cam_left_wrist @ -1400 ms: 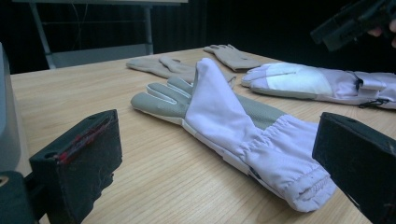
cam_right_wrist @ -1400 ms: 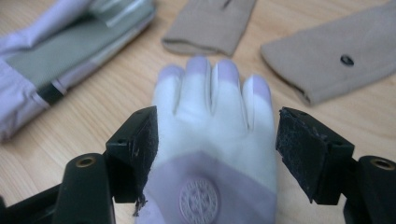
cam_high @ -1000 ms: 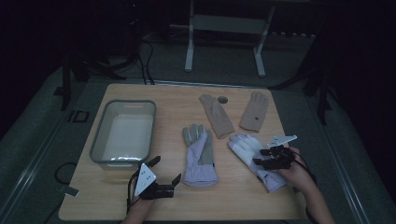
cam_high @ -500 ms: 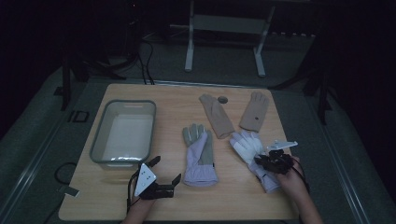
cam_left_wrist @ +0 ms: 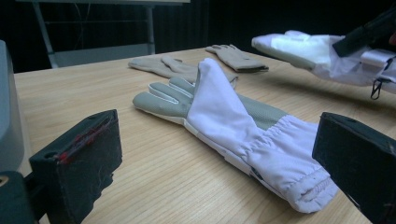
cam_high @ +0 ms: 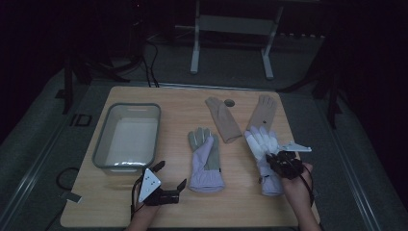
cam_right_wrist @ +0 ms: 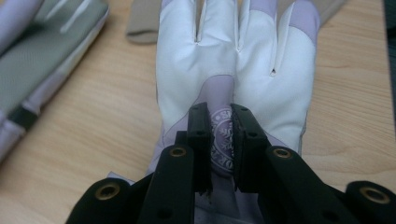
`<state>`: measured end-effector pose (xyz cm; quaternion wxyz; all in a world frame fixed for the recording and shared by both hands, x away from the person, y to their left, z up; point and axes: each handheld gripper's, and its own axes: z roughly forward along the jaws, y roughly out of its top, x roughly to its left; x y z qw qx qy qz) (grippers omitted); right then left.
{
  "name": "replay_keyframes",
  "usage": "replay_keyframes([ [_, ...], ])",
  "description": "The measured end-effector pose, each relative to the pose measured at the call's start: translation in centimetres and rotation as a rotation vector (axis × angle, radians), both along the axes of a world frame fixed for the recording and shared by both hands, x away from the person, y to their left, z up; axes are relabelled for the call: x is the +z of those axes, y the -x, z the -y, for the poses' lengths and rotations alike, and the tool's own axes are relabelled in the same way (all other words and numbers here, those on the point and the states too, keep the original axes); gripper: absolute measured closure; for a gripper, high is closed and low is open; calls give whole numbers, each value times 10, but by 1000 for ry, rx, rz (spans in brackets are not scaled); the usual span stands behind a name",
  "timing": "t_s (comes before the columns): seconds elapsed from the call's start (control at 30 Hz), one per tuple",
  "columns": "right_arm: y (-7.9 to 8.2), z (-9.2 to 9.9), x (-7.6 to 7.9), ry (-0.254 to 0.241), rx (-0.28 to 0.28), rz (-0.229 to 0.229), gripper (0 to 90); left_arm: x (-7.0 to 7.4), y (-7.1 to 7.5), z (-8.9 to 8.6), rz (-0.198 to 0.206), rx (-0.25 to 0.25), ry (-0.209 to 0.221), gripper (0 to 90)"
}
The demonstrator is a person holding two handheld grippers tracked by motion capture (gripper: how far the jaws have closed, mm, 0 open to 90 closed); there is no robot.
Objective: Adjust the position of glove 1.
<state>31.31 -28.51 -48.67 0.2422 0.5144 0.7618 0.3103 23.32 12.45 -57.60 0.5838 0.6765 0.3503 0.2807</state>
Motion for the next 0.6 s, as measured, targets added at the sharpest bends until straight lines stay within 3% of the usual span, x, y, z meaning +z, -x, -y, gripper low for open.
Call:
replay_keyframes([
  [0.1,1,-12,4,4,-37,13,795,0,0,0,1,0,-1,19],
  [0.43,11,-55,17,-117,-64,33,795,0,0,0,-4,1,-4,19],
  [0.6,12,-78,34,-160,-75,83,795,0,0,0,-3,3,0,19],
])
